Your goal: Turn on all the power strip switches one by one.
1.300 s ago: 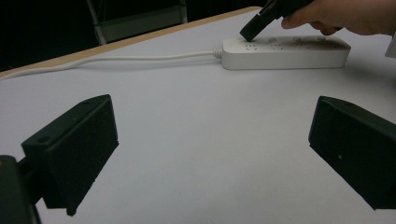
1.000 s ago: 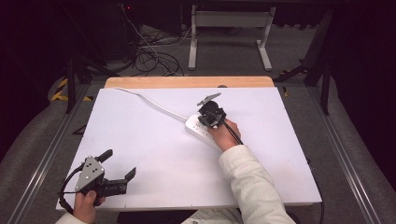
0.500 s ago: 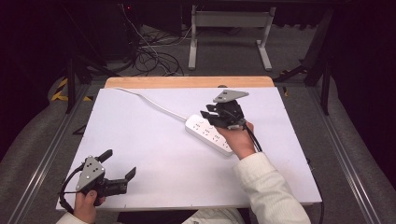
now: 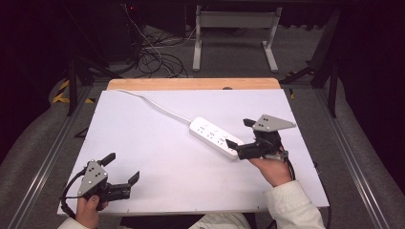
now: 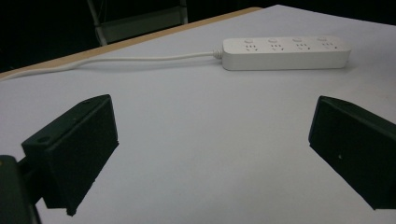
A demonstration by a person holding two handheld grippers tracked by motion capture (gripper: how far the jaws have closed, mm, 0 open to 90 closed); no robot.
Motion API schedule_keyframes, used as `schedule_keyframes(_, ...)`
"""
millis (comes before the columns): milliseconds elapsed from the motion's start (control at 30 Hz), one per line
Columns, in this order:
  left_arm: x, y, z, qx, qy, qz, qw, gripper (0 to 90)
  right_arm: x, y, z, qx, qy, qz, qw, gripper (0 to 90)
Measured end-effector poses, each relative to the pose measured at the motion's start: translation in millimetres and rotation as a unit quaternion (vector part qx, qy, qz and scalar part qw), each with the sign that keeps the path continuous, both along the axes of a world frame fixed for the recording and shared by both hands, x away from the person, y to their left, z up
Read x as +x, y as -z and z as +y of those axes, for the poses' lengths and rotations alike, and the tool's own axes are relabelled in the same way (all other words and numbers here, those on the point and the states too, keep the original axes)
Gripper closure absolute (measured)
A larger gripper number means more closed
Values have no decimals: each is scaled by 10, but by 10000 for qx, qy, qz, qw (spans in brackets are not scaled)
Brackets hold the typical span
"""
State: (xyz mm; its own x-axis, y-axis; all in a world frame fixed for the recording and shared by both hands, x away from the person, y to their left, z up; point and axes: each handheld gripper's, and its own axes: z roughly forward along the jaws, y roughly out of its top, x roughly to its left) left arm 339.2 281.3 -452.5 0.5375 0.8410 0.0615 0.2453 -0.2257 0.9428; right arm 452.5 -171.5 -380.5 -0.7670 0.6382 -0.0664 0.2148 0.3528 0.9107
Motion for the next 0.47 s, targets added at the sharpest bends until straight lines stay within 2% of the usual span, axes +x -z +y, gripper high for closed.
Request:
schedule_keyframes(100,-1,-1,-1,21,15,-10,10000,18,-105,154,-160,170,-42,-75,9998,59)
schedule_keyframes(167,0,-2,2,31,19,-14,10000,18,-170,272,-245,183,-142,-34,9997,80)
schedule_keyframes(267,-6,-8,4,38,43,-48,10000,18,-278,502,-355,252,-123,78,9996,80)
schedule_keyframes(367,-12,-20,1,74,86,-99,9999,18,-347,754,-440,261,-101,257,9993,42)
schedule_keyframes(467,-17,-22,4,168,238,-132,9995,18,-346,811,-493,135,77,449,9989,30)
